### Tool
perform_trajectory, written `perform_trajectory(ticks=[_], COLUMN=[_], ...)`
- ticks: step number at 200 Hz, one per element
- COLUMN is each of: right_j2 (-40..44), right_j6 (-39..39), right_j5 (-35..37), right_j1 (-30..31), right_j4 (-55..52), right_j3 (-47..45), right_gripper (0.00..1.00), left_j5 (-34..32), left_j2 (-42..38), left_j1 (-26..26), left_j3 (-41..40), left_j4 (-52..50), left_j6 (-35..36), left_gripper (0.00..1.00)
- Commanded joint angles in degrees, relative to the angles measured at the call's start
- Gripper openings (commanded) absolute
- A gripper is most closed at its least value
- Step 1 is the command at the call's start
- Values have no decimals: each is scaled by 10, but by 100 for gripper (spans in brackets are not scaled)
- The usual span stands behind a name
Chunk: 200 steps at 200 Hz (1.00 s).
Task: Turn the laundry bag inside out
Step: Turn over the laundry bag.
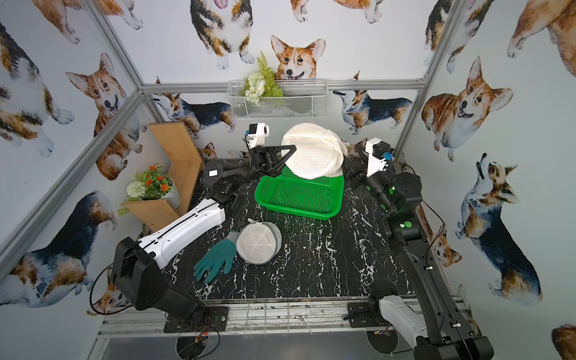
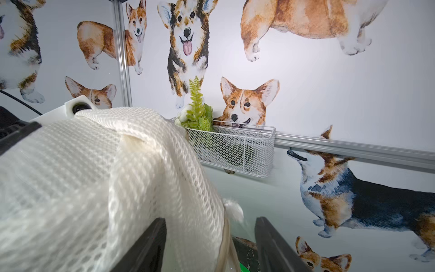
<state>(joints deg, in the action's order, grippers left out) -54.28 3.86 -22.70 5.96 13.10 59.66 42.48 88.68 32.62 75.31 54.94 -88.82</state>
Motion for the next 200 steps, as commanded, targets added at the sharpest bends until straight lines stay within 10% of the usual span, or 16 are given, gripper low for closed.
perform_trajectory(ticks=[1,49,148,200], right_j2=[-4,-2,10,-41], right_j6=[17,113,-11,-192], right_j5=[-47,-157,-212,-21], right_j1=[0,-56,-40,102], right_j4=[-104,-226,-178,-256], right_j3=[26,65,78,142], right_gripper=[65,65,59,61], left_j5=[54,120,191,180], left_j2=[-12,-64,-73,-57], left_j1=[-7,-32,-37,-34], left_j3=[-6,-42,4,28], left_j4=[-19,-92,-414,-464], left_j6=[85,260,487,481], left_gripper=[0,0,0,0])
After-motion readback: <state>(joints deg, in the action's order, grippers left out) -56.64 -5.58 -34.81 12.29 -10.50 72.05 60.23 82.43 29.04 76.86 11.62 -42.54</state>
